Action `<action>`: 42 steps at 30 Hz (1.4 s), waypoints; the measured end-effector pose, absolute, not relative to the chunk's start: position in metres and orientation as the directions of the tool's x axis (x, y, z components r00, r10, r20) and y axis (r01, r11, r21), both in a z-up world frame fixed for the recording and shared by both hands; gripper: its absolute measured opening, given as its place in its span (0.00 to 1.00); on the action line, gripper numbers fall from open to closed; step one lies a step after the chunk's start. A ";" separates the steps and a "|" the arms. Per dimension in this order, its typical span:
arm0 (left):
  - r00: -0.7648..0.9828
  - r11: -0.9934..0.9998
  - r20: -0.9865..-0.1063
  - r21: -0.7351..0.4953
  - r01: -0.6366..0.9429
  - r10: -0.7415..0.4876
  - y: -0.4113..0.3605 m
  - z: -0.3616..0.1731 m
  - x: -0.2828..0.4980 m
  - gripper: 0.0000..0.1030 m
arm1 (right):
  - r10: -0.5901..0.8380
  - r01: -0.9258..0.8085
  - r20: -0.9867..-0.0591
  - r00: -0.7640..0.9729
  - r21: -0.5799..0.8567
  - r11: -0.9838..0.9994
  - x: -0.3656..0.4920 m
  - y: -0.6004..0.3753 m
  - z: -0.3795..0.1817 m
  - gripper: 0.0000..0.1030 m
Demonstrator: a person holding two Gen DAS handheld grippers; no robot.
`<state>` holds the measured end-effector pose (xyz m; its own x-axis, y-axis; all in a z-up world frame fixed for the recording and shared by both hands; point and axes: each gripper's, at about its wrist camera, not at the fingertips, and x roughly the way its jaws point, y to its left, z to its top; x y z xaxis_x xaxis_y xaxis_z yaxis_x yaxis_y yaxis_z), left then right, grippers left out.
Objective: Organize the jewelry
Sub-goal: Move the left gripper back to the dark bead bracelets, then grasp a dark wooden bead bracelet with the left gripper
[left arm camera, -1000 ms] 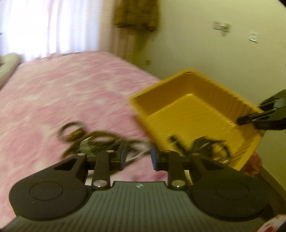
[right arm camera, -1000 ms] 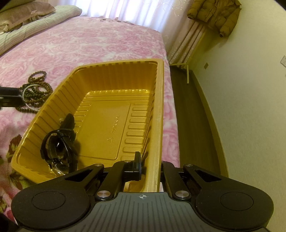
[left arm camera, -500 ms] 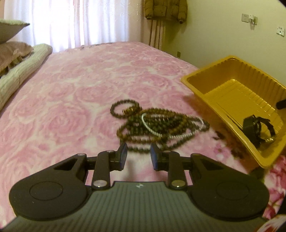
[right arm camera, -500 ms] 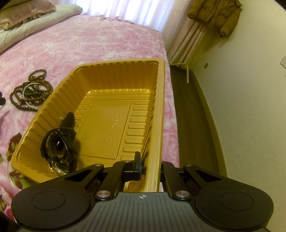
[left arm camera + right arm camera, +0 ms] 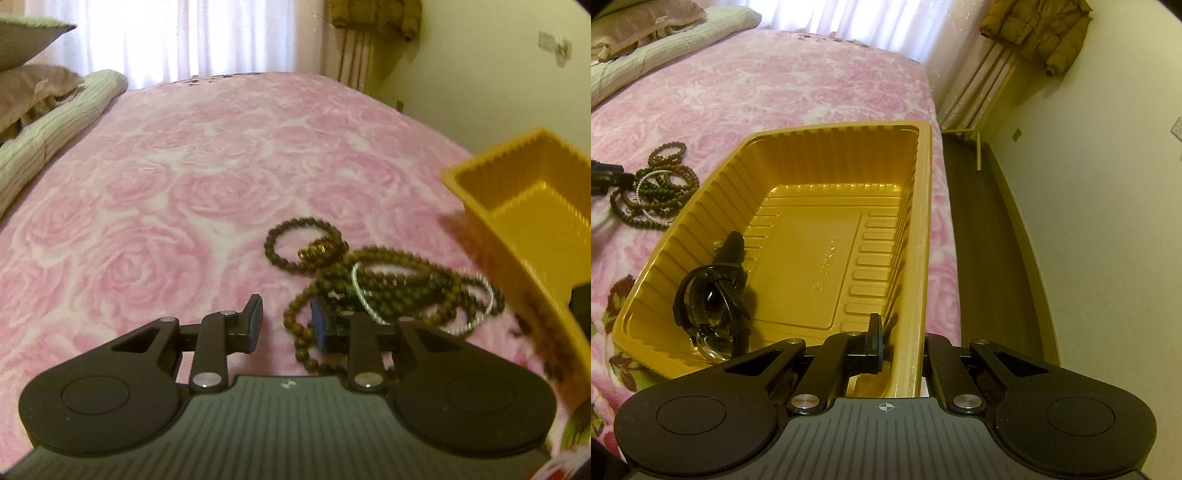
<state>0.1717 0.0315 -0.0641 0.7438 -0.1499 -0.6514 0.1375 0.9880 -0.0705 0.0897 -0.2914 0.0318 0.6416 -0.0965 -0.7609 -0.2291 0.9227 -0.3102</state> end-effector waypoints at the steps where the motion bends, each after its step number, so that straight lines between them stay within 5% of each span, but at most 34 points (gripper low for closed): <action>1: 0.750 0.989 -0.645 -0.076 0.129 -0.148 0.034 -0.062 0.173 0.24 | -0.097 -0.229 -0.761 0.641 -0.310 0.923 0.090 -0.291 0.032 0.04; 11: 0.757 0.988 -0.635 -0.115 0.102 -0.152 0.040 -0.054 0.217 0.24 | -0.101 -0.229 -0.763 0.638 -0.314 0.921 0.092 -0.292 0.032 0.05; 20: 0.713 0.990 -0.693 -0.012 0.143 -0.111 0.033 -0.071 0.239 0.06 | -0.106 -0.228 -0.767 0.633 -0.315 0.921 0.095 -0.292 0.031 0.05; 30: 0.784 0.982 -0.600 -0.015 0.187 -0.158 0.045 -0.005 0.203 0.05 | -0.100 -0.228 -0.764 0.638 -0.311 0.923 0.096 -0.294 0.030 0.05; 42: 0.783 0.915 -0.498 -0.054 0.400 -0.372 -0.019 0.065 0.160 0.05 | -0.091 -0.232 -0.758 0.645 -0.309 0.922 0.092 -0.295 0.031 0.05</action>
<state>0.1597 -0.0194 0.0647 0.7835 -0.3717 -0.4980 0.3998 0.9150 -0.0539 0.0922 -0.2950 0.0311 0.6454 -0.0914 -0.7584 -0.2322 0.9224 -0.3088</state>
